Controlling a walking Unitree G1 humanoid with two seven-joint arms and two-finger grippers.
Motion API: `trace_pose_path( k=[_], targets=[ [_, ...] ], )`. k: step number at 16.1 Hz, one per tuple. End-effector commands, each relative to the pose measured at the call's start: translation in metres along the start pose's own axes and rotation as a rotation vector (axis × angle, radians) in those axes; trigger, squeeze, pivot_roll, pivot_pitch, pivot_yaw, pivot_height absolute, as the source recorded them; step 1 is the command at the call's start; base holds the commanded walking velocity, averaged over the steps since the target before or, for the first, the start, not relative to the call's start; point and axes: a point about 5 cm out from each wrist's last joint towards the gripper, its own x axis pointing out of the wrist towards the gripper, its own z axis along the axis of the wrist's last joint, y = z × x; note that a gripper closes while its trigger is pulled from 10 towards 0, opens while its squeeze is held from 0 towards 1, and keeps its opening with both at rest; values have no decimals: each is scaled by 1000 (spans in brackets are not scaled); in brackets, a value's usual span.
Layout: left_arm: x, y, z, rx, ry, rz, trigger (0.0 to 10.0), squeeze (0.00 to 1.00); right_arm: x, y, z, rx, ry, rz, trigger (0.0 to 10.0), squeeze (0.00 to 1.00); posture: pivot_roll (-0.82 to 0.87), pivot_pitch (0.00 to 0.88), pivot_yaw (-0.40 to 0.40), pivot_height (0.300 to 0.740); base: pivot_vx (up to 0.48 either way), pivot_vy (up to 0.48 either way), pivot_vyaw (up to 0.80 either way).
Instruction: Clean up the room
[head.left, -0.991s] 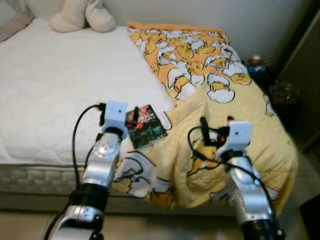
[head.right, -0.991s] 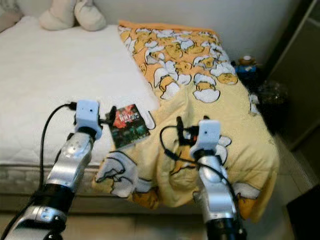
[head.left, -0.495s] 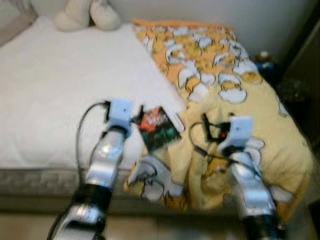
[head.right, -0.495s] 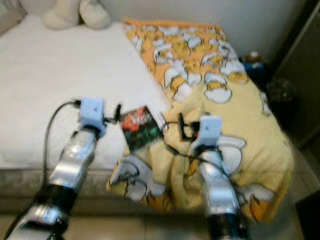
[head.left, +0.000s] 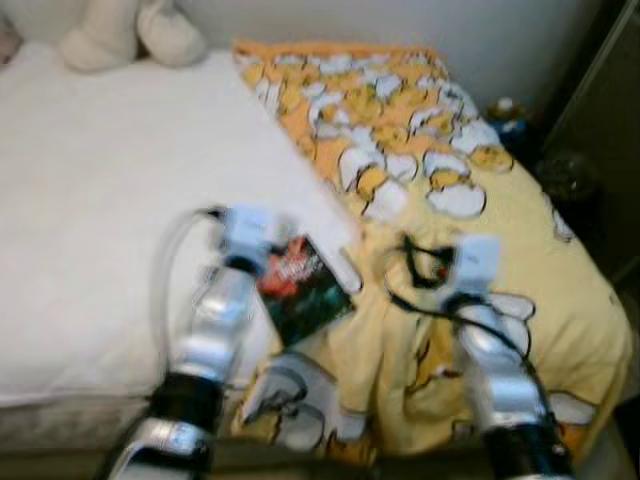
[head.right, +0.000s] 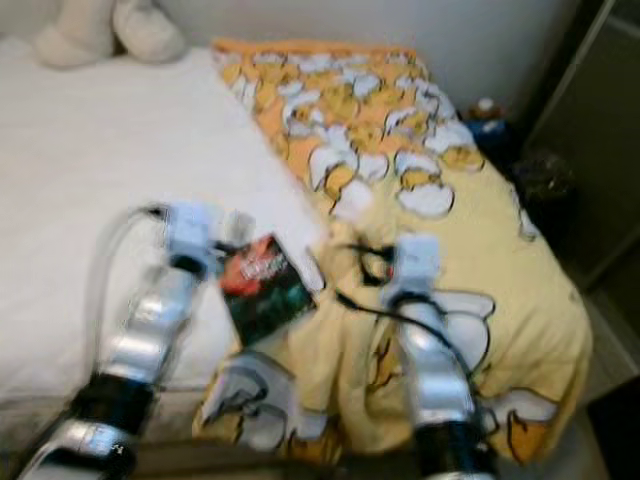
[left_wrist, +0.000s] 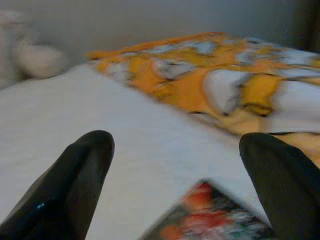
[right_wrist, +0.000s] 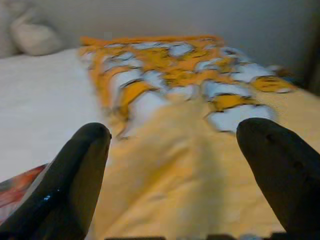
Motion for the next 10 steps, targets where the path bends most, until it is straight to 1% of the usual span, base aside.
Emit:
trace_pose_path(
  k=[1,2,4,5,8,9,10],
  targets=[
    [1,10,3,20,-1,28,10000,0,1,5,2,13,-13,11,10000,0,13,0,-14,740,0,0,0],
    [2,11,3,27,-1,32,10000,0,2,5,2,16,-10,14,10000,0,14,0,-12,740,0,0,0],
    [1,12,3,30,3,36,10000,0,9,3,2,38,7,24,10000,0,26,0,-4,740,0,0,0],
    [-2,12,4,36,0,30,10000,0,18,0,7,58,10,32,10000,0,44,0,-3,740,0,0,0],
    [-8,25,5,30,-2,64,10000,0,30,6,9,82,48,98,10000,0,86,5,-10,740,0,0,0],
    [-11,33,3,16,5,83,10000,0,34,10,9,95,57,115,10000,0,86,5,-10,740,0,480,0],
    [-11,34,3,10,6,87,10000,0,34,10,9,96,57,118,10000,0,99,9,-16,740,0,480,0]
  ],
)
